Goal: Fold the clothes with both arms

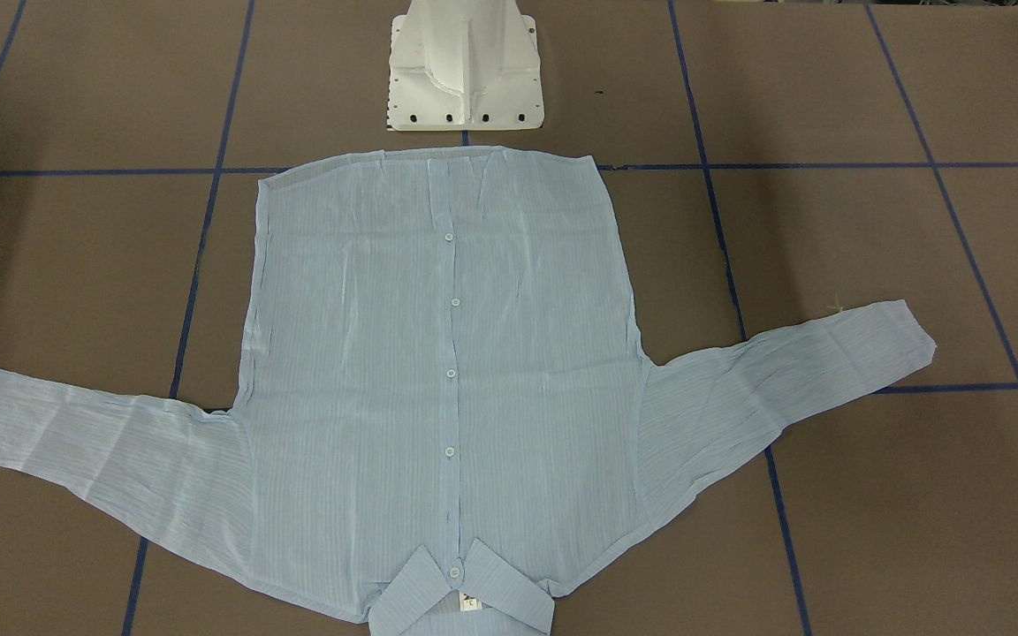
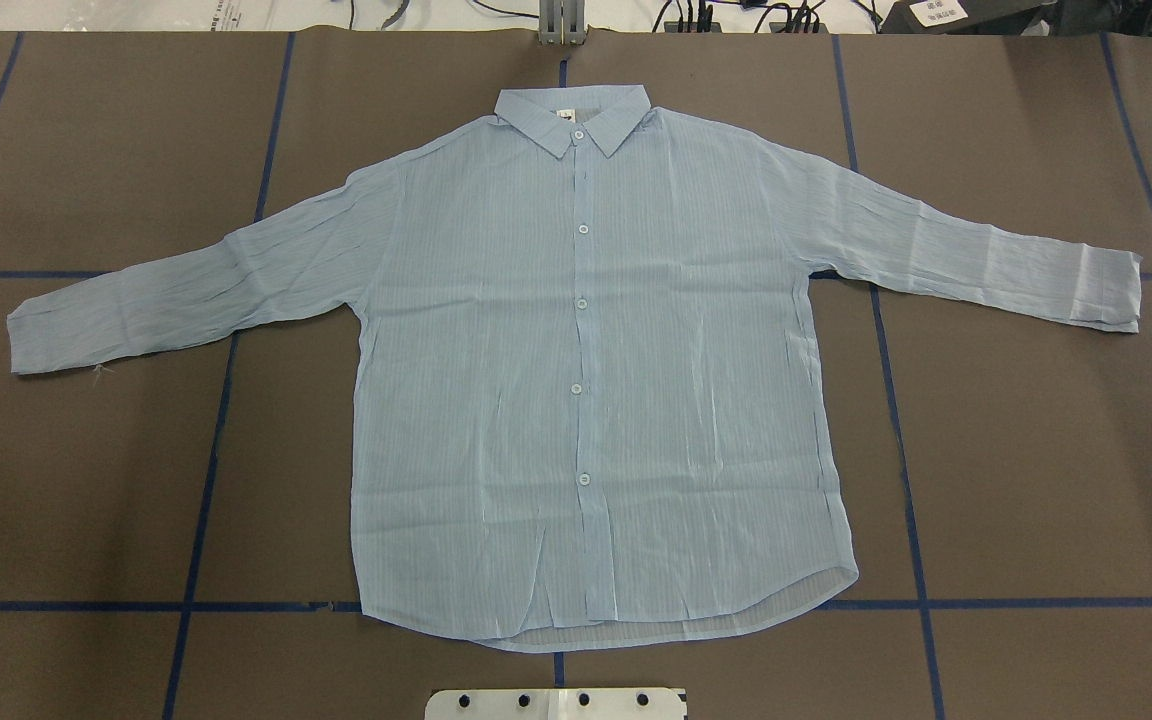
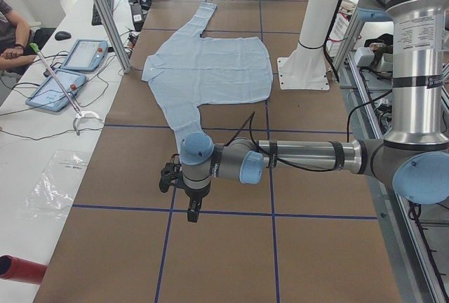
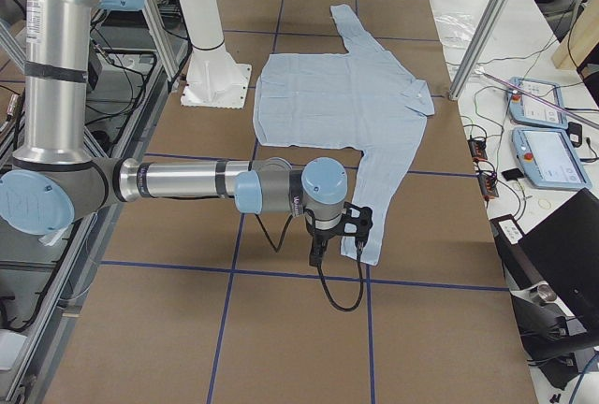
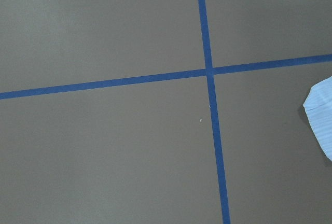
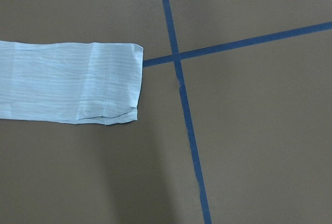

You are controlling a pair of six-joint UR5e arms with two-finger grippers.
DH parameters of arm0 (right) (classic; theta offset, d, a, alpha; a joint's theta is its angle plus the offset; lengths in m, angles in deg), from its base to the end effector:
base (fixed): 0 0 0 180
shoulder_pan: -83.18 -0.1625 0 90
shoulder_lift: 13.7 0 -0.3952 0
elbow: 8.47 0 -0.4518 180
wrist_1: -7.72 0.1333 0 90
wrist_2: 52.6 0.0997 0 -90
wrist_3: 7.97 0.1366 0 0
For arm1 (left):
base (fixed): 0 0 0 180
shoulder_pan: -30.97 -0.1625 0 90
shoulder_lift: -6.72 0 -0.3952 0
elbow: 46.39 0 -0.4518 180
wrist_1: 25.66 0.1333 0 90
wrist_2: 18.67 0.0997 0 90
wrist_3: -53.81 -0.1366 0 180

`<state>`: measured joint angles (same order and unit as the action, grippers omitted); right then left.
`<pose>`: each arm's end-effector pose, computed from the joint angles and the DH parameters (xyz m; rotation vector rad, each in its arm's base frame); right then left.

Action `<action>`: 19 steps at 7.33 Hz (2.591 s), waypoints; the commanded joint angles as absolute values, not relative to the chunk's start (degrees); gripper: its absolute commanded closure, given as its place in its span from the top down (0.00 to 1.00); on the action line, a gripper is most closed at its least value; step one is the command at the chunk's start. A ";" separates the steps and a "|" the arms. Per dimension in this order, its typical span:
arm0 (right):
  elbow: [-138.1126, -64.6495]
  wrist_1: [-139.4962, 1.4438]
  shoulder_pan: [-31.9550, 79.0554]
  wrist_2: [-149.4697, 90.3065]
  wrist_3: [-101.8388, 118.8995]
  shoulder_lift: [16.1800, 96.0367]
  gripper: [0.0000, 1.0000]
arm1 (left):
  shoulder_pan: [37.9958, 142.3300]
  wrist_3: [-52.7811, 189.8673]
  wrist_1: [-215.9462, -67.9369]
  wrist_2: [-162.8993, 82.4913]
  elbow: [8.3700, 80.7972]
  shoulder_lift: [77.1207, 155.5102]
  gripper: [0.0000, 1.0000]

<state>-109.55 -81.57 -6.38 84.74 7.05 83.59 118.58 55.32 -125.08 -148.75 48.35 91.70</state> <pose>0.0289 -0.5076 0.6091 -0.0378 -0.8298 0.2073 -0.0231 -0.5337 0.6457 0.1291 0.7029 0.0705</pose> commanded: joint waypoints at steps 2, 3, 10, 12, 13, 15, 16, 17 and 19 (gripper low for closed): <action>-106.93 -80.36 -5.51 84.68 7.32 80.72 1.00 | 118.51 56.01 -125.33 -148.75 48.01 94.60 0.99; -104.74 -79.65 -5.41 84.59 7.32 78.09 1.00 | 118.59 55.92 -125.50 -148.75 48.70 95.74 1.00; -86.35 -48.62 7.22 80.41 16.00 73.14 1.00 | 117.89 55.66 -133.68 -152.00 46.60 97.60 0.99; -83.99 -44.68 11.44 78.44 16.98 73.14 1.00 | 117.98 55.66 -135.34 -151.74 46.51 97.25 0.99; -82.49 -43.97 12.16 78.53 17.16 73.05 1.00 | 117.98 55.48 -138.13 -151.56 45.82 96.55 1.00; -80.81 -43.96 12.25 78.53 17.25 72.09 1.00 | 117.89 55.66 -140.09 -151.47 45.29 96.28 1.00; -79.68 -44.13 12.43 78.53 17.25 70.86 1.00 | 117.98 55.83 -140.10 -151.56 45.11 96.28 1.00; -78.19 -44.22 12.60 78.53 17.25 69.81 0.99 | 117.98 55.83 -140.10 -151.56 45.11 96.28 1.00; -77.82 -44.40 12.78 78.62 17.69 69.80 0.92 | 117.98 55.92 -140.10 -151.56 45.11 96.37 0.99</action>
<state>-78.19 -44.25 12.69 78.55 17.43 69.99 117.97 55.84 -140.08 -151.56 45.13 96.33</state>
